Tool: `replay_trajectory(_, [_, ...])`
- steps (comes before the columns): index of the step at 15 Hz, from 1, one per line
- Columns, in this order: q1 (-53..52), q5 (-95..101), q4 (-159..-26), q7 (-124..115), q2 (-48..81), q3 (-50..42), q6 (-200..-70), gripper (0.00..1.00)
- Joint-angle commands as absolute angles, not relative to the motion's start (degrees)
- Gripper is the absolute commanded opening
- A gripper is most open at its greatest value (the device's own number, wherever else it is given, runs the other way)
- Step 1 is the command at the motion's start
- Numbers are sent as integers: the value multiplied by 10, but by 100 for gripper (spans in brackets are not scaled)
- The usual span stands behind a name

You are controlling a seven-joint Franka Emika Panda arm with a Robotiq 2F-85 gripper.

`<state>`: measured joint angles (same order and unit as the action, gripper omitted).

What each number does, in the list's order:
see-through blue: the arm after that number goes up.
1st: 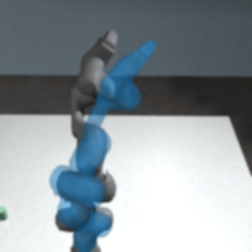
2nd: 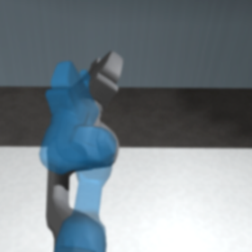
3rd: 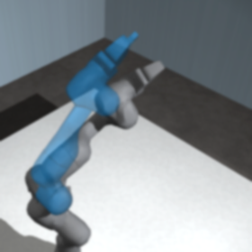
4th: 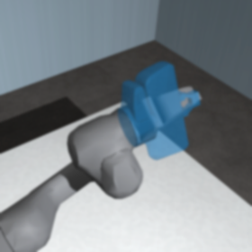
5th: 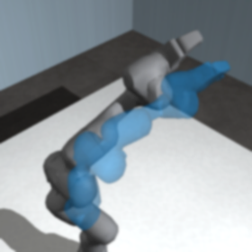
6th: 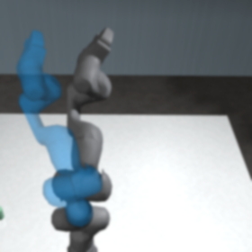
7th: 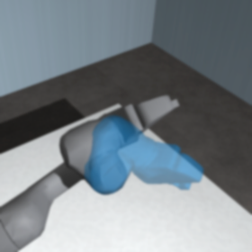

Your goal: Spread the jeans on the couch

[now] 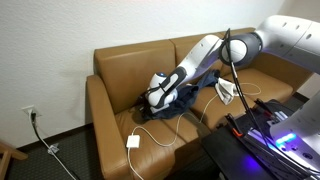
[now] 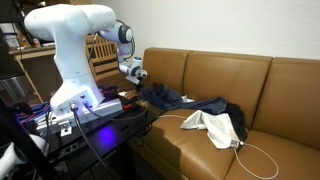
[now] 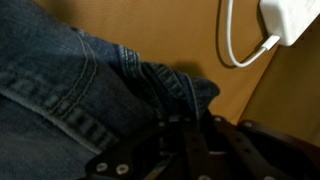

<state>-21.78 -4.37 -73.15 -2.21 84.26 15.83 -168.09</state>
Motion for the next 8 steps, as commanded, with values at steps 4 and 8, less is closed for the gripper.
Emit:
replay_trajectory(4, [-218,-68,-690,153,842,240,-1613,2])
replay_trajectory(8, [-223,-60,-690,149,842,240,-1619,9])
